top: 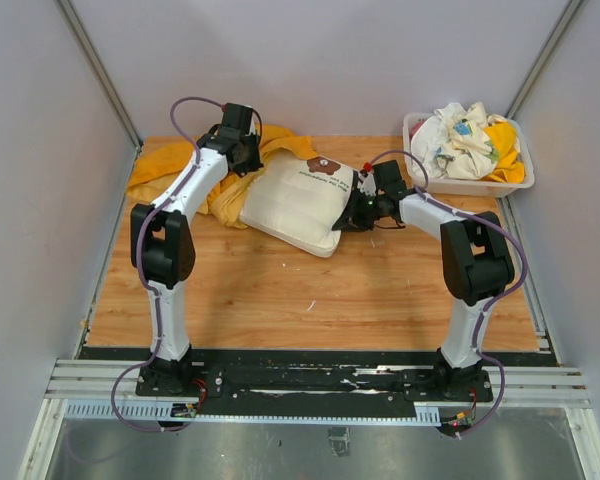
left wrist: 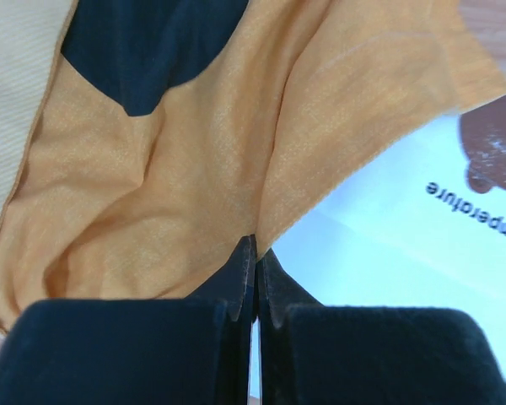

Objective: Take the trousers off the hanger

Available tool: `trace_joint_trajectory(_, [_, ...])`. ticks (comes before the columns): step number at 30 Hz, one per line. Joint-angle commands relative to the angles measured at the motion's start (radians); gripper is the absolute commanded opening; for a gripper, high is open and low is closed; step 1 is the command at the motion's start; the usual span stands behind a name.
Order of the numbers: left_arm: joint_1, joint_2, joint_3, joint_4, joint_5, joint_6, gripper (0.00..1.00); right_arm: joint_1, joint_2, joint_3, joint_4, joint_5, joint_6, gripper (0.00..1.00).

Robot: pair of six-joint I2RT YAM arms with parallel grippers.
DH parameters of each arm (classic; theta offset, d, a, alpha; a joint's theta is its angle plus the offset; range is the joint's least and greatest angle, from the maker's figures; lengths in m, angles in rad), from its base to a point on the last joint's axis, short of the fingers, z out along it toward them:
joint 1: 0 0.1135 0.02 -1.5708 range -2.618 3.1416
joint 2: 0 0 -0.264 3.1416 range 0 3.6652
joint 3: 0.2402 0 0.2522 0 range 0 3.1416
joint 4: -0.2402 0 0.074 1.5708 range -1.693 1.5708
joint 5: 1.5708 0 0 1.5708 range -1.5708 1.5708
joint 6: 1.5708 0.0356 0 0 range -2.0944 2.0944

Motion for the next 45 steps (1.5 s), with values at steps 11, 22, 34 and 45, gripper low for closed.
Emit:
trace_joint_trajectory(11, [-0.097, -0.073, 0.146, -0.153, -0.339, -0.006, 0.32, 0.017, 0.013, 0.009, 0.012, 0.005, -0.017, 0.18])
trace_joint_trajectory(22, [-0.164, 0.030, 0.159, -0.129, -0.339, 0.070, 0.33, 0.018, 0.006, 0.003, 0.004, -0.001, -0.028, 0.22])
trace_joint_trajectory(34, [-0.135, 0.190, 0.241, -0.089, -0.454, 0.118, 0.47, 0.017, -0.007, 0.001, 0.006, -0.007, -0.027, 0.26])
trace_joint_trajectory(45, [-0.098, 0.243, 0.247, -0.101, -0.588, 0.122, 0.44, 0.017, -0.007, 0.005, 0.003, -0.010, -0.028, 0.27])
